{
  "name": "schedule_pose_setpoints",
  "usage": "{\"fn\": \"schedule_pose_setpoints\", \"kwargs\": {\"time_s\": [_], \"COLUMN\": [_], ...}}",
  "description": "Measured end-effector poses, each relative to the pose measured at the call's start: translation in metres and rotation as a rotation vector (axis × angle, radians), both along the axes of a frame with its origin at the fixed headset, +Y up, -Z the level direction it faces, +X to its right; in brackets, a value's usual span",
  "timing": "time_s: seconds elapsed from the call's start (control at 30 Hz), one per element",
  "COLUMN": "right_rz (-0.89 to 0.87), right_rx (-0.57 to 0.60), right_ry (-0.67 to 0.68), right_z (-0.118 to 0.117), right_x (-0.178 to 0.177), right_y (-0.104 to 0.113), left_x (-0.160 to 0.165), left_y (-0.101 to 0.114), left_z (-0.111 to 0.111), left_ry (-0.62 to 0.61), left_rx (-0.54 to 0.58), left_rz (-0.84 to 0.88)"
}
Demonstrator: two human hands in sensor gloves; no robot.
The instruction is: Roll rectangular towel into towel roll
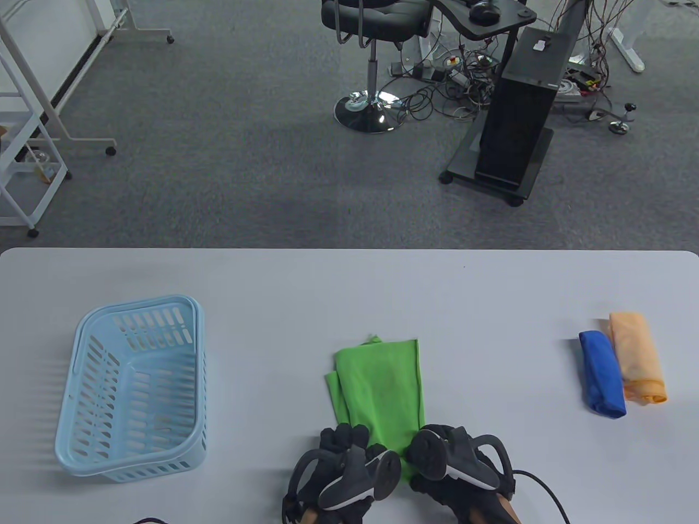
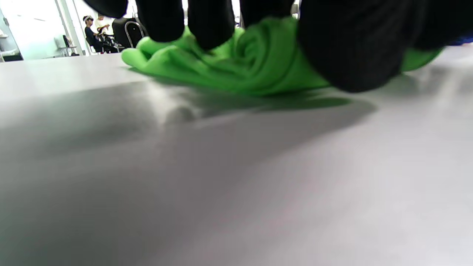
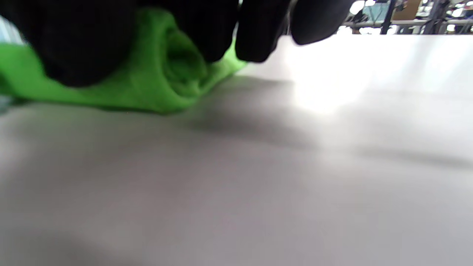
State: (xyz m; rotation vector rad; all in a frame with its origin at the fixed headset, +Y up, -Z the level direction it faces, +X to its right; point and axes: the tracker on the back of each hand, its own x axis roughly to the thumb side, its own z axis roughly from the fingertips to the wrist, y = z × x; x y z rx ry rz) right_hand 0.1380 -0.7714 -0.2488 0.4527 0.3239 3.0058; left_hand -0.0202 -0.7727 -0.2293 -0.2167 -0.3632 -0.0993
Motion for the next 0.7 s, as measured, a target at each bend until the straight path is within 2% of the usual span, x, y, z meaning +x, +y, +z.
{"fn": "schedule_pose_setpoints", "kwargs": {"time_s": [0.13, 0.33, 0.47, 0.57, 0.6, 0.7], "right_rz": [-0.022, -0.052, -0.084, -0.256, -0.252, -0.050], "right_rx": [0.005, -0.041, 0.031, -0.065, -0.064, -0.053], "right_ry": [0.017, 0.021, 0.023, 0.018, 0.013, 0.041], "right_z": [0.001, 0.003, 0.006, 0.006, 0.006, 0.005], "right_x": [0.003, 0.008, 0.011, 0.014, 0.014, 0.013], "right_y": [0.000, -0.001, 0.007, 0.008, 0.007, 0.001], "left_x": [-0.002, -0.001, -0.003, -0.010, -0.011, -0.010], "left_y": [0.001, 0.004, 0.002, -0.001, -0.001, -0.001], "left_z": [0.001, 0.004, 0.000, -0.007, -0.007, -0.006], "left_ry": [0.009, -0.006, 0.004, 0.058, 0.071, 0.091], "left_rx": [-0.004, -0.044, -0.037, -0.068, -0.070, -0.063], "left_rz": [0.066, 0.049, 0.082, 0.164, 0.176, 0.148]}}
